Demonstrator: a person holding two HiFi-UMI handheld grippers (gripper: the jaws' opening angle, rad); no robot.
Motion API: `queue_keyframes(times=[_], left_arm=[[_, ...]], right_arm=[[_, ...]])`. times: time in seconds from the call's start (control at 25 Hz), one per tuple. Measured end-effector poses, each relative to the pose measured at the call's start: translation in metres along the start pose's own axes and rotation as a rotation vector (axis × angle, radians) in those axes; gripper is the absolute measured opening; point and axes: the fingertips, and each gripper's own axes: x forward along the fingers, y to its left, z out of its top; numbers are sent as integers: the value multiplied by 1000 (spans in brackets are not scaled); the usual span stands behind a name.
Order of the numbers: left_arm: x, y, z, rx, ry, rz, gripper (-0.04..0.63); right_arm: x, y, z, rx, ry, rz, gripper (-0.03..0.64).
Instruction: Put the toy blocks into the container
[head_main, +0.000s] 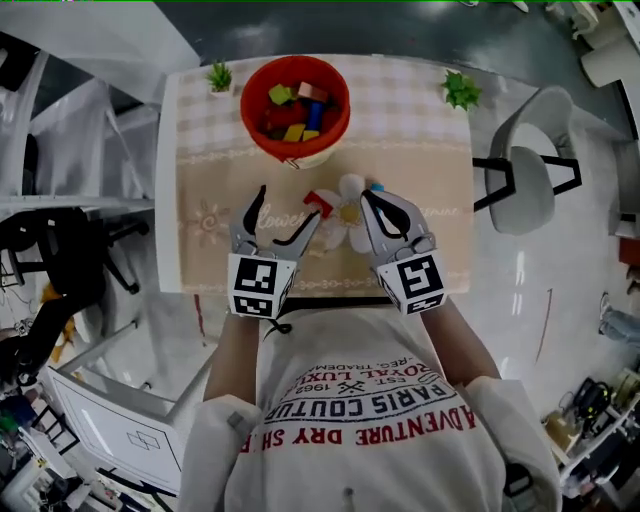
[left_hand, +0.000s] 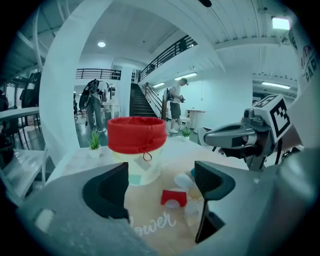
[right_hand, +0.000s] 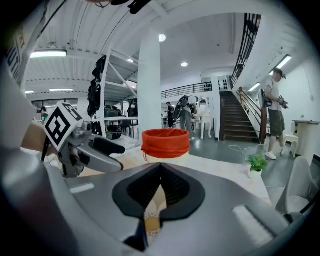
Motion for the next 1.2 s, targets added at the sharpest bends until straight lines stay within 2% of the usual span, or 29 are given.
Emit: queue_keyframes(times=[0.36, 0.52, 0.64, 0.72, 0.8, 0.92, 1.0, 1.2], left_arm=[[3, -51, -92, -95, 124, 28, 408], [9, -68, -125, -102, 174, 32, 402], [9, -71, -145, -104, 213, 48, 371], [9, -71, -154, -83, 237, 63, 335], [10, -71, -159, -50, 264, 69, 269], [10, -73, -161, 5, 298, 61, 217], [9, -75, -164, 24, 311, 54, 158], [6, -72, -160, -36, 296, 28, 156]], right_arm=[[2, 9, -45, 6, 56, 87, 0], [7, 6, -61, 13, 74, 88, 0], [8, 7, -69, 17, 83, 96, 0], [8, 8, -72, 16, 91, 104, 0], [8, 9, -75, 13, 98, 109, 0], [8, 9, -75, 15, 101, 111, 0], [8, 9, -74, 14, 99, 112, 0], [8, 9, -69, 10, 88, 105, 0]])
